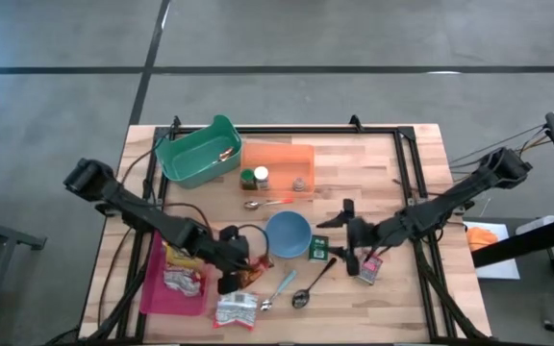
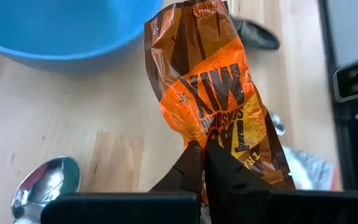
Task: Pick & Place Food Item
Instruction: Put the orange spice pack into the orange bin
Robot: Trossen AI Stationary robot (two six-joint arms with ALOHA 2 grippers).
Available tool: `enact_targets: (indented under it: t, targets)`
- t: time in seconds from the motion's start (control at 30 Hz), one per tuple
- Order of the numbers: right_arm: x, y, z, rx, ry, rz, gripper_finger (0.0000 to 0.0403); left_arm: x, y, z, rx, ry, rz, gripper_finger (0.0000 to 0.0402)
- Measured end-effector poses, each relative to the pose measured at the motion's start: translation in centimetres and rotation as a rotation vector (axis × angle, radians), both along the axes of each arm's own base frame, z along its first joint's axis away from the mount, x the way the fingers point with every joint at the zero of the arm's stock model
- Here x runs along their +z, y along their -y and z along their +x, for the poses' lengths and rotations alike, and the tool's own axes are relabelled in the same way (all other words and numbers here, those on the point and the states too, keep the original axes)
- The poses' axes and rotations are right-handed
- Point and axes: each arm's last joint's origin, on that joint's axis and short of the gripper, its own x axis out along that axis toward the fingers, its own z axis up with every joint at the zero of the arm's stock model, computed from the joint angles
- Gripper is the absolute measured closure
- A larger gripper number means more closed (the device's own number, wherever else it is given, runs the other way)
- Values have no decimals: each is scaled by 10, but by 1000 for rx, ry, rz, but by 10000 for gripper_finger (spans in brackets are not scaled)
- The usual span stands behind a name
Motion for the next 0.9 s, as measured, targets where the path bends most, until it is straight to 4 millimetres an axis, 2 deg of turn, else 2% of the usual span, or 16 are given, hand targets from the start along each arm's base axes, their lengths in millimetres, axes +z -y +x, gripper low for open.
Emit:
enact_targets:
  t: [0.23, 0.37, 0.5, 0.7, 0.9]
  targets:
    - [1, -40, 58, 96, -134, -413, 138, 17, -19, 0, 48, 15, -104, 401]
    - [6, -60, 85, -13, -314, -583, 138, 22, -28, -1, 46, -3, -147, 401]
    - [8, -74, 109, -63, -464, -646, 138, 26, -38, -1, 49, -14, -191, 401]
    - [3, -101, 148, -76, -523, -814, 138, 34, -51, 0, 36, -7, -272, 401]
    - [-8, -120, 168, -81, -625, -990, 138, 40, -50, 2, -16, 33, -333, 401]
